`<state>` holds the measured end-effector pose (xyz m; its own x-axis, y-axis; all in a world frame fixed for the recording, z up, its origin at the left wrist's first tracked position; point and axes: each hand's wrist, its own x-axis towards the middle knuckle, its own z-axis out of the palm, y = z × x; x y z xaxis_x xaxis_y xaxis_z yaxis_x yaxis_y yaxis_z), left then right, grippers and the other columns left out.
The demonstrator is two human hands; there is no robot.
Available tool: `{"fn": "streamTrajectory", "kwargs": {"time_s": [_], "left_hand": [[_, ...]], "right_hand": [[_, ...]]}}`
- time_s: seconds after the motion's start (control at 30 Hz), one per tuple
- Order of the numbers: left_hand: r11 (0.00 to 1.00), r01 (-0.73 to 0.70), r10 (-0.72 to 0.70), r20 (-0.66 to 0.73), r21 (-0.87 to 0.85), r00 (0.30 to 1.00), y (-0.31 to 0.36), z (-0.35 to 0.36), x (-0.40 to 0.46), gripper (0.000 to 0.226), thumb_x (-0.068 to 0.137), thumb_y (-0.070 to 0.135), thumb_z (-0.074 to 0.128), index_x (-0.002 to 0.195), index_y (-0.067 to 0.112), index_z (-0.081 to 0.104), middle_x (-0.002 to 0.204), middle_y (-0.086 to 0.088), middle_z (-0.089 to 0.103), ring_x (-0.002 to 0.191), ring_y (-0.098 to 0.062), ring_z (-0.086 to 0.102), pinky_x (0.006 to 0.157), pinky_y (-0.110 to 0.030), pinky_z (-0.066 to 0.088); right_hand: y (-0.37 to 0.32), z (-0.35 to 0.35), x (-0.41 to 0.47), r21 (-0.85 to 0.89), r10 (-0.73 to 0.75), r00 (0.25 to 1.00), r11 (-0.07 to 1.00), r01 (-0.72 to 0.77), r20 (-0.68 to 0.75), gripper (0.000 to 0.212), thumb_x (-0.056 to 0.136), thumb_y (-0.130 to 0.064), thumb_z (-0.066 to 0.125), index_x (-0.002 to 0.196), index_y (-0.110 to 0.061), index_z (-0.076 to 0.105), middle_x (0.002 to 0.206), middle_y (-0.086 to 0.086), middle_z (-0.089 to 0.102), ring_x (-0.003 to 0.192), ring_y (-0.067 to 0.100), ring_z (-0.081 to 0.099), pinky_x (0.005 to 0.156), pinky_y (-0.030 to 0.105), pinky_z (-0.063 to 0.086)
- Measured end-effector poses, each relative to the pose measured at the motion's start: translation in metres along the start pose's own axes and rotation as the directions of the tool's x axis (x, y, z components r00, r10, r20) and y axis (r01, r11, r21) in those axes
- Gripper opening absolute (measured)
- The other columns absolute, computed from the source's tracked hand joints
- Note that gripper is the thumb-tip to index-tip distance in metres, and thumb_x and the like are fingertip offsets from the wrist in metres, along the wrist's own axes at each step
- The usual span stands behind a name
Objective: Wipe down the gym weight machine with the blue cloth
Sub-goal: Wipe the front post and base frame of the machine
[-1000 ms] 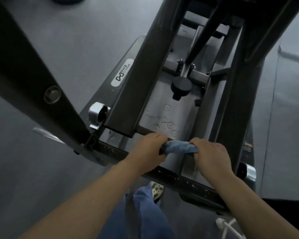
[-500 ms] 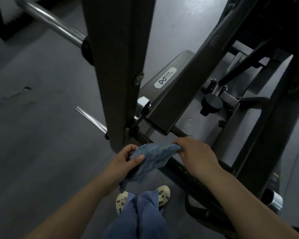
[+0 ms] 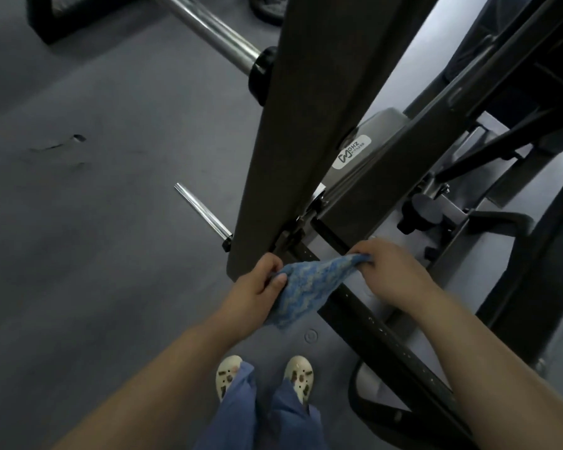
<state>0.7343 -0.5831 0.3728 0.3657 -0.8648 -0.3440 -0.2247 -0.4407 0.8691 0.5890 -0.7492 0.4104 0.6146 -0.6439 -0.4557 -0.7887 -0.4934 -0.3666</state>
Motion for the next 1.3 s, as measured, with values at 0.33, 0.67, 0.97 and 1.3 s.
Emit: {"fn": "streamTrajectory", "kwargs": {"time_s": [0.33,0.67,0.97,1.3], "left_hand": [[0.665,0.033,-0.213,-0.147,-0.746,0.966,0.025,0.011,-0.008,0.017,0.092,0.009,0.048,0.076,0.013,0.047,0.067,-0.001,0.052,0.055,-0.009,0.051,0.047,-0.018,0.043],[0.829,0.042,-0.164,-0.170,-0.557,0.972,0.031,0.027,-0.014,0.017,0.099,0.016,0.039,0.083,0.023,0.043,0.073,0.003,0.045,0.063,-0.006,0.044,0.057,-0.022,0.040],[0.942,-0.069,0.059,-0.041,-0.327,0.997,0.024,0.036,-0.026,0.011,0.085,0.031,0.045,0.081,0.021,0.047,0.078,0.012,0.053,0.071,-0.002,0.049,0.062,-0.018,0.042],[0.952,-0.222,0.244,0.083,-0.211,0.966,0.064,0.025,-0.022,0.012,0.088,0.032,0.045,0.085,0.022,0.048,0.085,0.016,0.056,0.075,0.002,0.052,0.066,-0.016,0.042]], "right_hand": [[0.009,0.005,-0.002,0.910,0.139,0.930,0.200,-0.363,0.341,0.023,0.095,-0.011,0.047,0.118,-0.012,0.050,0.105,0.014,0.057,0.096,0.028,0.059,0.090,0.040,0.047],[0.009,-0.010,-0.013,0.948,0.059,0.946,-0.013,-0.319,0.319,0.020,0.074,-0.025,0.057,0.090,-0.013,0.058,0.087,0.006,0.064,0.086,0.022,0.061,0.070,0.033,0.053],[0.033,-0.016,-0.015,0.743,-0.052,0.849,0.514,-0.428,0.525,0.038,0.078,-0.004,0.066,0.111,-0.021,0.060,0.126,0.010,0.052,0.108,0.022,0.055,0.091,0.033,0.050],[-0.014,-0.055,-0.003,0.136,-0.318,0.753,0.945,0.296,0.576,0.041,0.083,-0.009,0.062,0.114,-0.035,0.054,0.154,-0.009,0.013,0.142,0.013,0.011,0.115,0.036,0.016]]}}
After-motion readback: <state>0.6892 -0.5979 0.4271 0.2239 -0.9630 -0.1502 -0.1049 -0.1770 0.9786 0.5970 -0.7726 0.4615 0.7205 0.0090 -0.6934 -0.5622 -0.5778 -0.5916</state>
